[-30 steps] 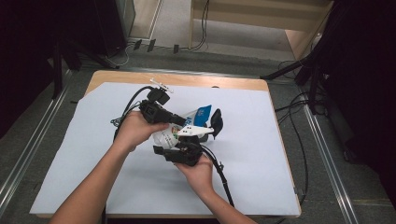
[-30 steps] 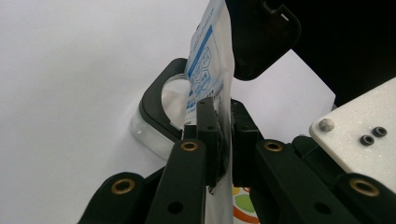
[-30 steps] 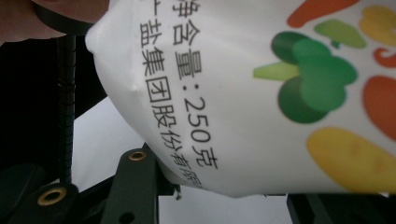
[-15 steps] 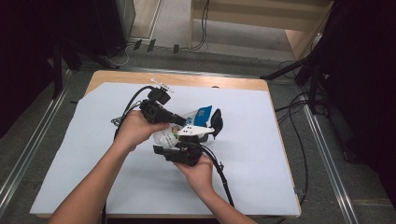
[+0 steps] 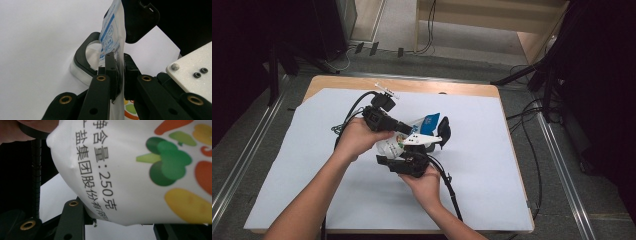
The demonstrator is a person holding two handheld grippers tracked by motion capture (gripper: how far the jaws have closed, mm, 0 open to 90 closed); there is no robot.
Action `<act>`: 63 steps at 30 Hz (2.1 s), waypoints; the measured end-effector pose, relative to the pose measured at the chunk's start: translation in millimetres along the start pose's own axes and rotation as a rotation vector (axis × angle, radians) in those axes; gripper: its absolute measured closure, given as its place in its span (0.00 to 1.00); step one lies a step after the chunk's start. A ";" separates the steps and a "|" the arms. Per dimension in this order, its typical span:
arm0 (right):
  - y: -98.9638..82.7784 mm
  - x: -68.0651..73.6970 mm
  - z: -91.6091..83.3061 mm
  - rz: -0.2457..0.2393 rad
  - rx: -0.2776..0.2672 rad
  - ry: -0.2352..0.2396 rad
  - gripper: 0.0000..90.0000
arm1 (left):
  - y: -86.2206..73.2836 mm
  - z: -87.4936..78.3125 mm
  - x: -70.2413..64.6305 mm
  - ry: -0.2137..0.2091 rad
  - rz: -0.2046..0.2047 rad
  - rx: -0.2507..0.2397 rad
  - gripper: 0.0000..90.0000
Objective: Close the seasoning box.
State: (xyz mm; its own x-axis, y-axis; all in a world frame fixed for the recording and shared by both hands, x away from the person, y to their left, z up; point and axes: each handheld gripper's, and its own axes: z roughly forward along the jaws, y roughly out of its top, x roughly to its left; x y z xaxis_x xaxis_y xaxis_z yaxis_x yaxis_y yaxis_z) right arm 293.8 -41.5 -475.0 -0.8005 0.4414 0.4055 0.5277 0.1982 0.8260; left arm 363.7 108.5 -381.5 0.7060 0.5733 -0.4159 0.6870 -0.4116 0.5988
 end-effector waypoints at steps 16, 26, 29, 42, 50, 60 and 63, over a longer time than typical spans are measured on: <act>0.5 0.8 0.1 -0.004 -0.002 -0.005 0.67 | 1.3 -0.7 -1.2 0.006 0.002 0.006 0.96; 2.7 -0.2 -2.3 0.018 -0.009 0.024 0.70 | 3.4 -2.7 -3.0 0.025 0.017 -0.024 0.98; 2.7 0.0 -2.4 0.016 -0.014 0.023 0.71 | 3.5 -2.7 -4.5 0.029 0.016 -0.020 0.99; 1.8 1.2 -1.0 0.015 -0.008 0.025 0.72 | 2.2 -5.4 -6.9 0.061 0.041 -0.043 1.00; 1.7 0.6 -0.7 0.016 -0.007 0.030 0.73 | 3.0 -5.5 -5.7 0.059 0.035 -0.033 1.00; 2.8 2.9 -0.3 -0.006 -0.006 0.018 0.70 | 1.8 -5.2 -4.8 0.066 0.027 -0.037 1.00; 3.3 2.4 -0.5 -0.004 -0.002 0.019 0.71 | 2.1 -5.0 -4.3 0.066 0.026 -0.035 1.00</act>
State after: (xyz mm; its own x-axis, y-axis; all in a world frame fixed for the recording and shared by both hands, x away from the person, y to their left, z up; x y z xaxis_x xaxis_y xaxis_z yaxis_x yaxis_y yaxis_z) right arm 293.5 -40.1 -471.1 -0.8080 0.4240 0.4092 0.5236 0.1983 0.8285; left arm 361.2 108.7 -375.1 0.7101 0.6082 -0.3547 0.6612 -0.4031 0.6327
